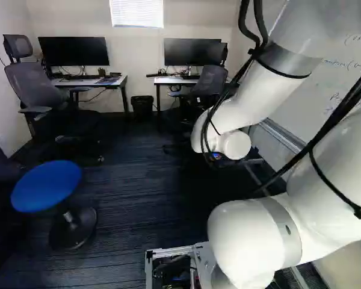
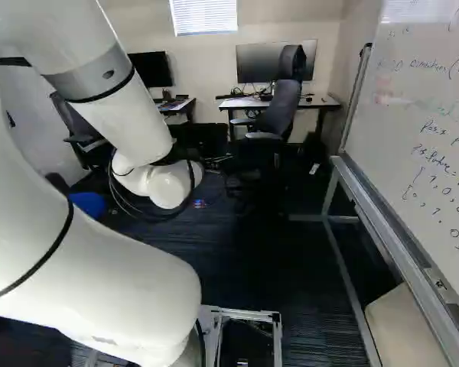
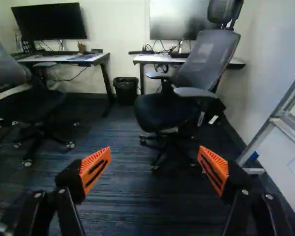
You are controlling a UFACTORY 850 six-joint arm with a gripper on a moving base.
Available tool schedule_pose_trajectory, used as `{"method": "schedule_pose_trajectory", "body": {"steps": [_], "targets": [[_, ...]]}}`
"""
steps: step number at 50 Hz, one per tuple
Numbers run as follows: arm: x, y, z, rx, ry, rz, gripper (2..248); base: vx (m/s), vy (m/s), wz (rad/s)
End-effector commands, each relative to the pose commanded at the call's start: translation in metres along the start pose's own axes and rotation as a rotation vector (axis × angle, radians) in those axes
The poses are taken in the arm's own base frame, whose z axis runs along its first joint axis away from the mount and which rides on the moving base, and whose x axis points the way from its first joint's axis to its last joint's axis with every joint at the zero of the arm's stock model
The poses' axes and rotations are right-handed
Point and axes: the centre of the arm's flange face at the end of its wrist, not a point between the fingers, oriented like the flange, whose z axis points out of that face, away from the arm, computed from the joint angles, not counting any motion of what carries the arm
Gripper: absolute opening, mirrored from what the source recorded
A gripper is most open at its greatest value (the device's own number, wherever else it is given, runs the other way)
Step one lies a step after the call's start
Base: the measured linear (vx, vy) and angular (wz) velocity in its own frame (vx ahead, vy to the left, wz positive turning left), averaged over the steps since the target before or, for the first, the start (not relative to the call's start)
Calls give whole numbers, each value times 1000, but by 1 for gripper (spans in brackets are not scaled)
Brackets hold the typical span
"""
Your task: Open the door and move inside
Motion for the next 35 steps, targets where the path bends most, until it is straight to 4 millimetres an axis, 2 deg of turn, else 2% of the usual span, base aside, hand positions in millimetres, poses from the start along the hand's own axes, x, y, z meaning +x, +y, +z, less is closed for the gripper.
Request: {"method": "schedule_pose_trajectory", "body": {"steps": [17,35], "targets": [[-23,0,-19,-7,-21,7,247,0,0,0],[-35,0,-29,-11,-33,10,247,0,0,0]]}}
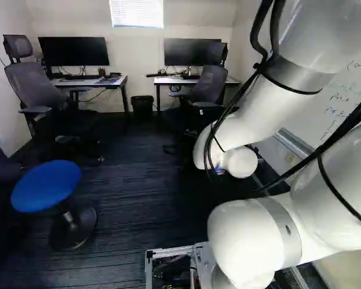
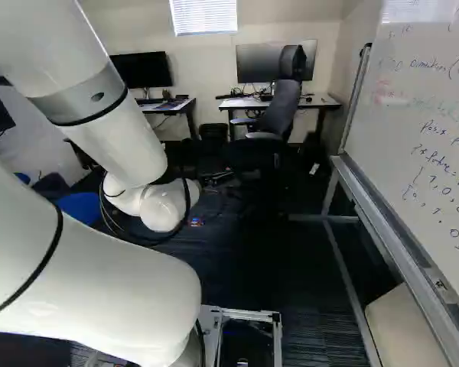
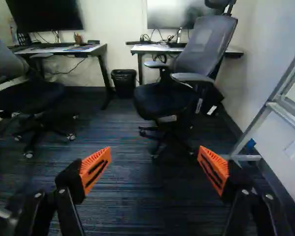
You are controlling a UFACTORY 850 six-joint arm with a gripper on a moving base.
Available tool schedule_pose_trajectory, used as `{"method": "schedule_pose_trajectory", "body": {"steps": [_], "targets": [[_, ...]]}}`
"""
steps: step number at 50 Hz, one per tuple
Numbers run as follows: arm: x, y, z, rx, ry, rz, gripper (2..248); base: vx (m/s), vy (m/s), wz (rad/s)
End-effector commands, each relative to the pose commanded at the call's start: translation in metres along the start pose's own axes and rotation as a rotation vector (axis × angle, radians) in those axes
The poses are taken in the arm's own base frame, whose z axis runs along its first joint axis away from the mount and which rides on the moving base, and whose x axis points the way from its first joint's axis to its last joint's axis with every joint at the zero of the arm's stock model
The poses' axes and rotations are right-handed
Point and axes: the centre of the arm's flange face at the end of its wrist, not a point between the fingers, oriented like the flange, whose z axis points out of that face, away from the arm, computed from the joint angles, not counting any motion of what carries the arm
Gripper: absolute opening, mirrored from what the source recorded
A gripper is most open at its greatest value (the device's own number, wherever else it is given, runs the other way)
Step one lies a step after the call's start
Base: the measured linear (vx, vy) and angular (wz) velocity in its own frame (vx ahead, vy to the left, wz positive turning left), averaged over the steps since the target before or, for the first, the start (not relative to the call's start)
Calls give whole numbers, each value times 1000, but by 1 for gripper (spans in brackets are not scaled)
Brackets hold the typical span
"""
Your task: Open the door and move inside
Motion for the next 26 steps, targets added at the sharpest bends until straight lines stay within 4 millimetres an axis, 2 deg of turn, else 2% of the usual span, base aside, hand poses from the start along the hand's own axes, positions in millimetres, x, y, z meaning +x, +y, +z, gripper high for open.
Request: {"method": "schedule_pose_trajectory", "body": {"steps": [26], "targets": [[-2,0,-1,-1,-2,0,247,0,0,0]]}}
